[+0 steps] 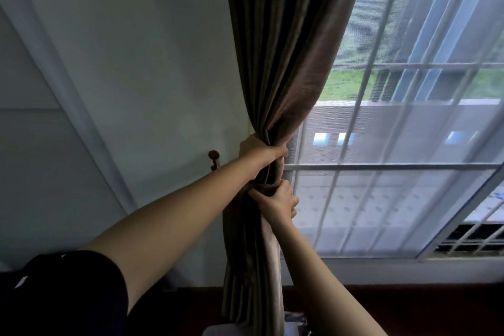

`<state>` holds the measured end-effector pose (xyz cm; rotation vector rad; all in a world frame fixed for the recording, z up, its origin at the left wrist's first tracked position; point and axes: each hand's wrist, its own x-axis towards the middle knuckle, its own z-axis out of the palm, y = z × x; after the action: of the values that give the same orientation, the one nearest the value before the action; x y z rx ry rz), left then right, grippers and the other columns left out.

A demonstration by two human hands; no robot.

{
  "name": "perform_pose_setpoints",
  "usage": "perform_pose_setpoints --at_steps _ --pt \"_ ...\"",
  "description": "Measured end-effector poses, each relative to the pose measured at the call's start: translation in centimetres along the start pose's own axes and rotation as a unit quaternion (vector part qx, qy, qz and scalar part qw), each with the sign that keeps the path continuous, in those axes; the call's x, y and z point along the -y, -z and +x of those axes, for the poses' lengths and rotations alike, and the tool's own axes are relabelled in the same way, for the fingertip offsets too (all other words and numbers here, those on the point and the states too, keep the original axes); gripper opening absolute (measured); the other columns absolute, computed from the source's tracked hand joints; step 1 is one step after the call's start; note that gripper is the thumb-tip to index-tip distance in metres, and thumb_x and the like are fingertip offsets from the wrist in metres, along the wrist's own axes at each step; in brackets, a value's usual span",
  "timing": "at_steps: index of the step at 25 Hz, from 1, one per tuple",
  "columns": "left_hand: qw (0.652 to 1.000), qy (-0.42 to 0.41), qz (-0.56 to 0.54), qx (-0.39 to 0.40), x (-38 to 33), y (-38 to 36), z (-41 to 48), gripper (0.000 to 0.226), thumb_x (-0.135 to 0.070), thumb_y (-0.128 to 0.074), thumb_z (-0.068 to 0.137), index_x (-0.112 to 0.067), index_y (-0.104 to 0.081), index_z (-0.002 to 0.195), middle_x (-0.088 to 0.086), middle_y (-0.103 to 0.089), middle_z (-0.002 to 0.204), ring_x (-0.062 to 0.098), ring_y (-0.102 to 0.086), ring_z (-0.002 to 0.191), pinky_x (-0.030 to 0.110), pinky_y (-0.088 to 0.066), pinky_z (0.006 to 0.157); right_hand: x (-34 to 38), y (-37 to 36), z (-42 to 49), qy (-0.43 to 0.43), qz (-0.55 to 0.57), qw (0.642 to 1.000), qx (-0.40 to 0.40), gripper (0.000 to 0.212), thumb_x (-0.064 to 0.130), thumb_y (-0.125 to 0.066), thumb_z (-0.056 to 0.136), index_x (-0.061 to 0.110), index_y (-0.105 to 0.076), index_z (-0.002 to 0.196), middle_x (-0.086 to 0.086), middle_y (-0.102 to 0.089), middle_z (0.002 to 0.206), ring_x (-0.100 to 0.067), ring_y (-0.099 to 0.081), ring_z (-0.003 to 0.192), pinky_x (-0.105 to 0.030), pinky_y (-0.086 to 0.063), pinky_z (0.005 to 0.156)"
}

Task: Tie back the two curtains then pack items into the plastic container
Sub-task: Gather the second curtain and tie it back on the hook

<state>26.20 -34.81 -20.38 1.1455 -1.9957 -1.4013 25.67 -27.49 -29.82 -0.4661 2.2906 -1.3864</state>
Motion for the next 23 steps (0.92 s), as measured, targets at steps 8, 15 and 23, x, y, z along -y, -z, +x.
perform_pose_setpoints --at_steps 8,15,23 --pt "0.957 -0.006 -0.100 0.271 0.8 3.8 0.9 0.047 -0.005 -0.076 0.060 -0.009 -0.066 0.106 0.005 -0.070 0.100 0.022 -0.063 0.104 0.037 -0.047 0.096 0.1 -2.3 0.5 0.061 0.012 0.992 -0.108 0.047 0.025 -0.068 0.067 0.012 -0.043 0.105 -0.014 -0.067 0.089 -0.040 -0.059 0.091 -0.043 -0.045 0.086" --pt "0.979 -0.033 -0.088 0.182 10.3 7.0 0.5 0.055 0.017 -0.043 0.078 -0.023 -0.051 0.115 0.003 -0.055 0.119 0.009 -0.057 0.099 0.016 -0.043 0.058 -1.2 -0.8 -0.2 0.146 -0.084 0.982 -0.085 0.053 0.021 -0.069 0.068 0.013 -0.047 0.115 -0.014 -0.069 0.090 -0.039 -0.058 0.090 -0.036 -0.038 0.084" --pt "0.968 -0.153 0.024 0.200 15.7 3.7 -2.8 0.051 -0.018 -0.067 0.078 -0.028 -0.054 0.126 -0.004 -0.064 0.120 0.007 -0.059 0.112 0.024 -0.048 0.095 -1.1 1.8 0.3 0.137 -0.079 0.984 0.077 0.059 0.017 -0.074 0.066 0.023 -0.053 0.121 -0.003 -0.068 0.096 -0.026 -0.063 0.096 -0.029 -0.047 0.073"
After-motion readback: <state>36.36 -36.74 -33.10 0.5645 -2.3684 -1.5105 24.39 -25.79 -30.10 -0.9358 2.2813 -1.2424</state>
